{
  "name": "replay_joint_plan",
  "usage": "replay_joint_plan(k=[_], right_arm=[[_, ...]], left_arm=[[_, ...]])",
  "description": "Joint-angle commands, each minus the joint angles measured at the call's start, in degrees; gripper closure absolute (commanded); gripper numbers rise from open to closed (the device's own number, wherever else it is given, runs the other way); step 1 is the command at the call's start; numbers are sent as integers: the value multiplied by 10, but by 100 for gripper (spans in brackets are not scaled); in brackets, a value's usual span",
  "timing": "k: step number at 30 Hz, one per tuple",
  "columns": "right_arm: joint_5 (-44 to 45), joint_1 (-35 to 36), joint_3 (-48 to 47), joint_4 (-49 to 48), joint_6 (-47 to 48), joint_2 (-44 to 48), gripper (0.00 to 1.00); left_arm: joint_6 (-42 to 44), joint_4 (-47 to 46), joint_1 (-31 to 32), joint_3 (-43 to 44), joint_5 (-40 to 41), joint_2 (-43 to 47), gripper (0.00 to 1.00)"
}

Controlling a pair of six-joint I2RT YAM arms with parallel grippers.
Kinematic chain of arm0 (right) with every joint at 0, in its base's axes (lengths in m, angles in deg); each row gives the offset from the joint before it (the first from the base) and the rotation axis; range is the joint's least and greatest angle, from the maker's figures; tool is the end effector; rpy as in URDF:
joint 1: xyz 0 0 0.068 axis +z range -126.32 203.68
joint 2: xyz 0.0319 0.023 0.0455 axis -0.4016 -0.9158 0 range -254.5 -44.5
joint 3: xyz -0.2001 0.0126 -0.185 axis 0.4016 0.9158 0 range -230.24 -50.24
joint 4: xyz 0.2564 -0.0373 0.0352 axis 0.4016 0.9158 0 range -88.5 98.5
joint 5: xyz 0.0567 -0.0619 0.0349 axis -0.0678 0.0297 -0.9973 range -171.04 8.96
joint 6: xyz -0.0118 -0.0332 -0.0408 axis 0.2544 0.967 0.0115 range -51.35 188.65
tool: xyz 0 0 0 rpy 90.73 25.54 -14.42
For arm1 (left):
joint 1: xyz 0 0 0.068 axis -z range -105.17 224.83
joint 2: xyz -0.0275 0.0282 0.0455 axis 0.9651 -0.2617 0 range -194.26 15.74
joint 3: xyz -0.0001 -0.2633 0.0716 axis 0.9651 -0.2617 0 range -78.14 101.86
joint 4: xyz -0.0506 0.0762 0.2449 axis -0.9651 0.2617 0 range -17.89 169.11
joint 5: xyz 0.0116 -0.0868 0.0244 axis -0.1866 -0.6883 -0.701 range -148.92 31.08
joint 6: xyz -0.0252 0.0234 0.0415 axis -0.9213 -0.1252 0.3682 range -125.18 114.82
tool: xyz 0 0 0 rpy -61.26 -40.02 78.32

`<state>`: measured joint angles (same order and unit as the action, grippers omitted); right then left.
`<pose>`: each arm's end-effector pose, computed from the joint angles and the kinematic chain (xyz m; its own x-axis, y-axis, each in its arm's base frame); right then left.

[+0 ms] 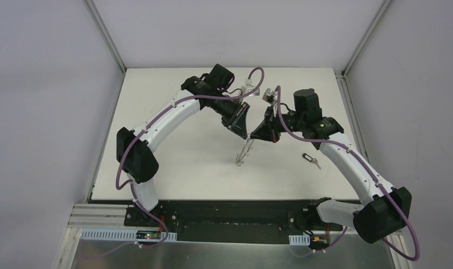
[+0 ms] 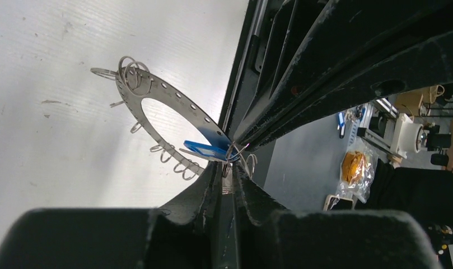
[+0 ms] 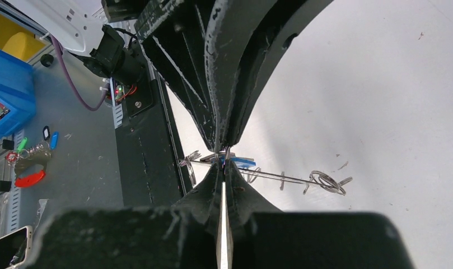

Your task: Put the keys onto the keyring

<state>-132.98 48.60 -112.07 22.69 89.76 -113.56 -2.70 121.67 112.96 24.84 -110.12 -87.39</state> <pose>0.2246 0.1352 0.3431 -0.0830 -0.2835 -0.9554 -0.9837 0.1770 0.0329 0.2875 -0.2610 0.3566 -0.5656 0.4784 -0.6717 0.8085 0.1610 -0.5661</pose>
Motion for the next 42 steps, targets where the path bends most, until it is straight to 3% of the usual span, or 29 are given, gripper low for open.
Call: replay_joint_plan(k=[1, 5, 13, 33, 42], right_arm=[[-28, -4, -39, -36, -6, 19, 100], [-34, -4, -46, -32, 3, 21, 100], [-55, -8, -52, -35, -5, 17, 100], [-117, -41, -17, -139, -123, 0, 100], [-120, -49, -3, -154, -136, 1, 100]], left_arm=[[25, 38, -8, 45, -38, -13, 84], [41, 34, -21, 49, -53, -5, 68], [61, -71, -30, -12, -79, 52, 49], [-23, -233, -28, -104, -121, 86, 56], [-46, -247, -27, -109, -130, 91, 63]])
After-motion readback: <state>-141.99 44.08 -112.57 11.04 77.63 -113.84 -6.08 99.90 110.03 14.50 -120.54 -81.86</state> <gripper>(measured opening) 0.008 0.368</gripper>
